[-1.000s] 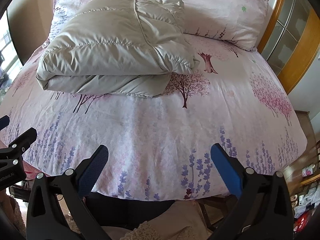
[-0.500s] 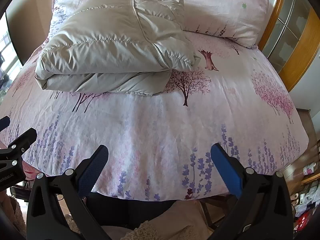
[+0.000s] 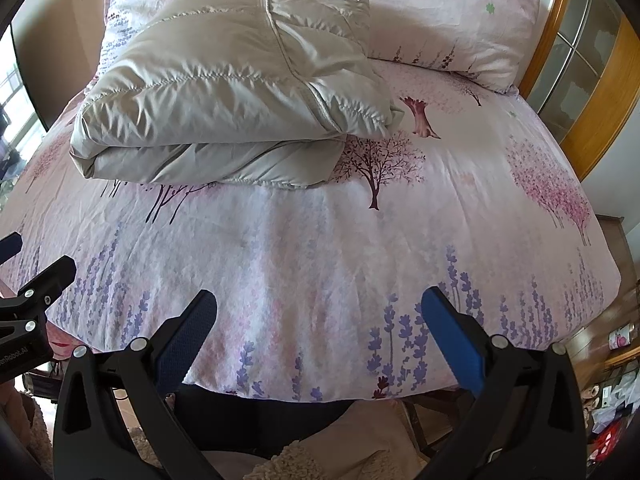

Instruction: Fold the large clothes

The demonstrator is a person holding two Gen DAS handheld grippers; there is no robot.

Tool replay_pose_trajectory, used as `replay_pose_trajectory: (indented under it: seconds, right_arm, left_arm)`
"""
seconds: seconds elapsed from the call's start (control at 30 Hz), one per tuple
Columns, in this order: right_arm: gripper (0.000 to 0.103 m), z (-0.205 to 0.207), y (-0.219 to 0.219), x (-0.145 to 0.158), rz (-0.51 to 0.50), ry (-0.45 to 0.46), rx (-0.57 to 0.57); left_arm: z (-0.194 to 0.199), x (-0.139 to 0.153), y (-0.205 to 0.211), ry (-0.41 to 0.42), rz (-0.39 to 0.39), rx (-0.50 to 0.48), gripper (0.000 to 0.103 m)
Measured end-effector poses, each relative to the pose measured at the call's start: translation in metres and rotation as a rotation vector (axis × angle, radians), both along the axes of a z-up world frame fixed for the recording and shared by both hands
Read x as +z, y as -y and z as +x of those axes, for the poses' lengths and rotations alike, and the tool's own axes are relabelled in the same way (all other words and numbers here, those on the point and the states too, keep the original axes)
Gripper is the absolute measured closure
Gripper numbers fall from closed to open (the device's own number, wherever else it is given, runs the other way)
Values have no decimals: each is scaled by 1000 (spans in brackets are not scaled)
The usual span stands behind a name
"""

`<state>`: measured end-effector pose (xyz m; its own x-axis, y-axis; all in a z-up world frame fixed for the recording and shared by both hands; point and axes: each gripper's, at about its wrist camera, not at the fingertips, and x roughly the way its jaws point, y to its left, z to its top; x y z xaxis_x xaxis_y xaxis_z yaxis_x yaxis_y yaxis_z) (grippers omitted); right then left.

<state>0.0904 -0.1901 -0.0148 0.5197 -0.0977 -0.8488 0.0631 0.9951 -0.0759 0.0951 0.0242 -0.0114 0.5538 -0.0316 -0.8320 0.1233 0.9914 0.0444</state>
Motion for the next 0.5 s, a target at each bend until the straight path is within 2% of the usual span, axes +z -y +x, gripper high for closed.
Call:
replay_pose_trajectory:
  seconds: [0.5]
  right_arm:
    - [1,1,0,-1,3,-3,0]
  left_arm:
    - [1,-2,1,-6,1,-4,2]
